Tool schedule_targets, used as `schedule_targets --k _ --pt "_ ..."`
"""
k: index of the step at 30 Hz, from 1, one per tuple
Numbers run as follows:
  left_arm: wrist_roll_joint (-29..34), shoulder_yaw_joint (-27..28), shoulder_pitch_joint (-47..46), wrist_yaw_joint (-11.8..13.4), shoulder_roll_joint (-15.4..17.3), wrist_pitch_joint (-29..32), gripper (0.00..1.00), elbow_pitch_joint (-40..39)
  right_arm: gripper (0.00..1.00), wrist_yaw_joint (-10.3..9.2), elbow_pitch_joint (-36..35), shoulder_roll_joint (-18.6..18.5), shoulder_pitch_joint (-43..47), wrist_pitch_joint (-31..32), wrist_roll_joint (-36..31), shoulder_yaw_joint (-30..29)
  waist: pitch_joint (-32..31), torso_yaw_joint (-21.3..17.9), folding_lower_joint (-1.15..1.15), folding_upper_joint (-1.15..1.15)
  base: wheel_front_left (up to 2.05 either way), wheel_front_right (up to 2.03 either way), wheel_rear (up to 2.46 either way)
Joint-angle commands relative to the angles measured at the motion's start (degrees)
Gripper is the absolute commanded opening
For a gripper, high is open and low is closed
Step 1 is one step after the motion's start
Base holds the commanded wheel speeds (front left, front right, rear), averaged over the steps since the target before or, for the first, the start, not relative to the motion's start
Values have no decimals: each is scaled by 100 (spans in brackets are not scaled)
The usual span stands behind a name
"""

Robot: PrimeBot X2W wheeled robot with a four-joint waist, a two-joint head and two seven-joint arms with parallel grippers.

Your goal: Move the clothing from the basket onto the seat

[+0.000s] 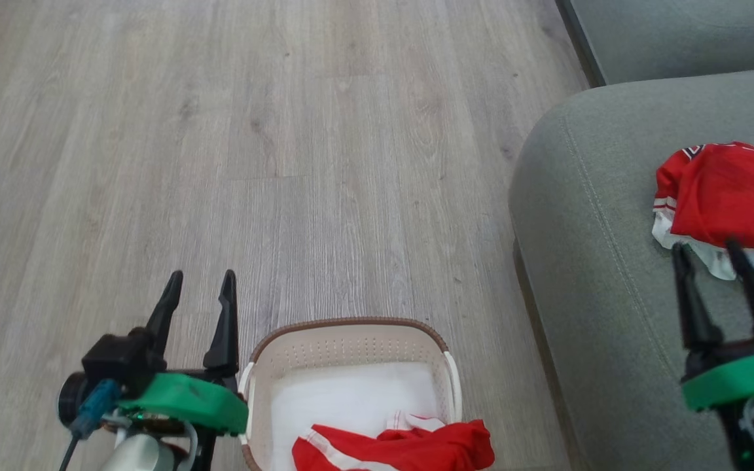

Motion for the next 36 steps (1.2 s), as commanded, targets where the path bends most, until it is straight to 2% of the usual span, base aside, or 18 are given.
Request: schedule_targets --k 1,5,9,25,36 --pt "85 329 -187 -42 28 -71 100 -158 100 -2 -215 -33 -4 -53 -99 -12 6 9 0 0 0 0 0" --pt "291 530 -88 -143 -89 -72 100 -94 100 -2 -248 247 151 -53 -291 88 5 7 0 0 0 0 0" --pt "451 676 -15 -258 -219 -72 100 -30 100 -2 -228 367 210 -53 -385 149 12 20 0 0 0 0 0" --pt "871 1077 99 -608 -596 -72 100 131 100 -2 -212 368 156 -53 -403 302 26 18 0 0 0 0 0" --pt "999 1226 109 -749 -758 -72 100 222 100 -2 -207 391 63 -53 -345 450 85 -83 0 0 0 0 0"
